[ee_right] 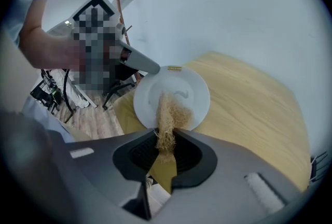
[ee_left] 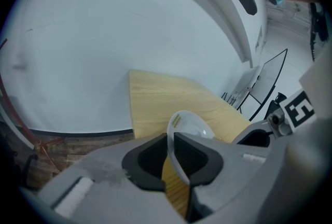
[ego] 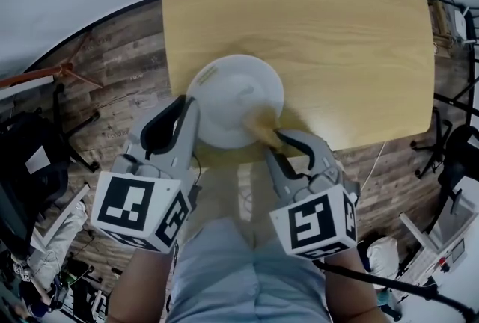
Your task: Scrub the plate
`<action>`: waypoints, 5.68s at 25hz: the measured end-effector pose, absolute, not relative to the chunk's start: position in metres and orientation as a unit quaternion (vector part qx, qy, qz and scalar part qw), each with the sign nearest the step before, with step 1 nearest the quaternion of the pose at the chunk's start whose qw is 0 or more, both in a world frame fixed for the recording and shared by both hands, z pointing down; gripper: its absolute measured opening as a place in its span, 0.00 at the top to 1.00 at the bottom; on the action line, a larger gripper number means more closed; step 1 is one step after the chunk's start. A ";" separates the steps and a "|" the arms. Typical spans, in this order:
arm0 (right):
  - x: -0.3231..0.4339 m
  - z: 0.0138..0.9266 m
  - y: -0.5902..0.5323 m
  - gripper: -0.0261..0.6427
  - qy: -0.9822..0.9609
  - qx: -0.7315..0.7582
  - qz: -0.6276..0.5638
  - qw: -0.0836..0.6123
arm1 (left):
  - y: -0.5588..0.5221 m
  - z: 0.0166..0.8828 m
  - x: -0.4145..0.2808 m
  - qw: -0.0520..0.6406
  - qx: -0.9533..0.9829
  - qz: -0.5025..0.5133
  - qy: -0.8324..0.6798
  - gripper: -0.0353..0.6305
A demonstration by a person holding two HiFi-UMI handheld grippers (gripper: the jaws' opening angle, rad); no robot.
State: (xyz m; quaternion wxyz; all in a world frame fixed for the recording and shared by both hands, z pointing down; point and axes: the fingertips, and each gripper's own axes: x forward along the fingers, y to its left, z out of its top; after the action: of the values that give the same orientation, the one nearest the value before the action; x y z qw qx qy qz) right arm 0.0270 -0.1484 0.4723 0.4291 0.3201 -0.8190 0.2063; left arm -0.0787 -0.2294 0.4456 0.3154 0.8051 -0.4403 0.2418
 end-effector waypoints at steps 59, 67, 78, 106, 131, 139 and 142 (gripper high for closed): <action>0.022 0.471 -0.163 0.86 -0.799 0.319 0.209 0.464 | -0.231 0.442 -0.081 0.299 0.813 0.252 -0.432 0.85; 0.041 0.469 -0.193 0.86 -0.784 0.357 0.197 0.468 | -0.233 0.440 -0.075 0.299 0.815 0.250 -0.428 0.85; 0.017 0.459 -0.225 0.86 -0.793 0.364 0.171 0.457 | -0.231 0.441 -0.075 0.315 0.812 0.243 -0.428 0.85; 0.027 0.467 -0.189 0.86 -0.791 0.341 0.188 0.472 | -0.229 0.442 -0.080 0.308 0.812 0.243 -0.432 0.85; 0.007 0.472 -0.178 0.86 -0.804 0.297 0.195 0.477 | -0.236 0.463 -0.089 0.340 0.803 0.227 -0.433 0.85; 0.006 0.470 -0.179 0.86 -0.809 0.304 0.194 0.464 | -0.235 0.465 -0.100 0.277 0.808 0.270 -0.444 0.85; 0.010 0.467 -0.182 0.86 -0.805 0.316 0.191 0.465 | -0.237 0.451 -0.104 0.266 0.810 0.253 -0.457 0.85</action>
State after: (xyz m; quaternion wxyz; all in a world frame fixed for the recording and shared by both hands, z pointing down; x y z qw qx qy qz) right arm 0.0102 -0.1817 0.4668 0.4647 0.3159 -0.8049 0.1909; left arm -0.1045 -0.2366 0.4505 0.2664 0.8097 -0.4574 0.2532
